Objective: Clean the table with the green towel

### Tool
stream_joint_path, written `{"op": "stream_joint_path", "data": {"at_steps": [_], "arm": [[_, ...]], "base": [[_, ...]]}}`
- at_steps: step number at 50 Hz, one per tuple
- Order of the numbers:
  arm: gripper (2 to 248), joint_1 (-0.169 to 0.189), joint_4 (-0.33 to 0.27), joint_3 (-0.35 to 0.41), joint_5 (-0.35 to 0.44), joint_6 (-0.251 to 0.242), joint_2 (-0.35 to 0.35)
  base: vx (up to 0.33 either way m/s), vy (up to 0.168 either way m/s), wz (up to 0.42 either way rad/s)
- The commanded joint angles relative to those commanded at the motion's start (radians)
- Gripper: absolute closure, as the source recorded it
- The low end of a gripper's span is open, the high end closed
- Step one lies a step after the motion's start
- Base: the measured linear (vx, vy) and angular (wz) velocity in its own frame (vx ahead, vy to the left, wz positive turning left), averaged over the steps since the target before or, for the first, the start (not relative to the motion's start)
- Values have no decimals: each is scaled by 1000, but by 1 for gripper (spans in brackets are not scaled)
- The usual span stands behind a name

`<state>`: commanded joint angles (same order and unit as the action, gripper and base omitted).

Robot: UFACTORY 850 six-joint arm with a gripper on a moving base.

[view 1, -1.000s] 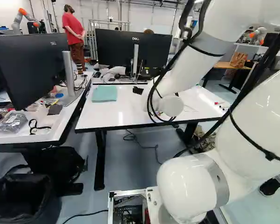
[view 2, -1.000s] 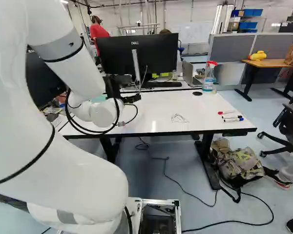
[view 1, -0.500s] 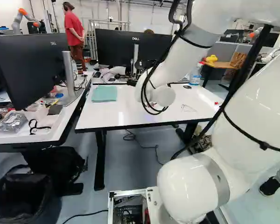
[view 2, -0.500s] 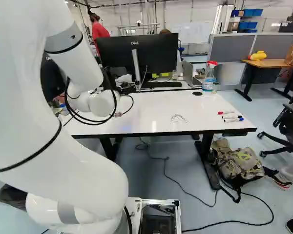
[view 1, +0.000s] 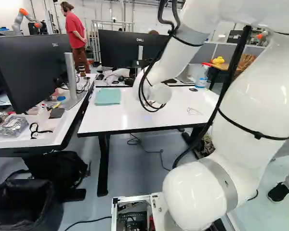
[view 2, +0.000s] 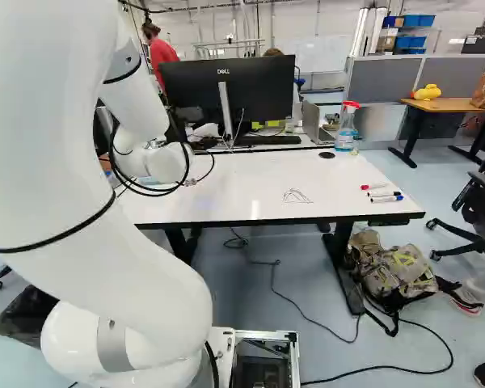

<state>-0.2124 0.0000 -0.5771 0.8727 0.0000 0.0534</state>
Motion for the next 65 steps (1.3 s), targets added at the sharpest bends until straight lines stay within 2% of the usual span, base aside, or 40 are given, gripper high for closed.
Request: {"op": "stream_joint_path", "data": {"at_steps": [30,44,65], "arm": [[3,-67,0,-140,-24,0,130],[3,-95,0,-212,-93,0,194],[3,-133,0,-324,-241,0,288]], "base": [[0,0,0],[0,0,0],[0,0,0]]}}
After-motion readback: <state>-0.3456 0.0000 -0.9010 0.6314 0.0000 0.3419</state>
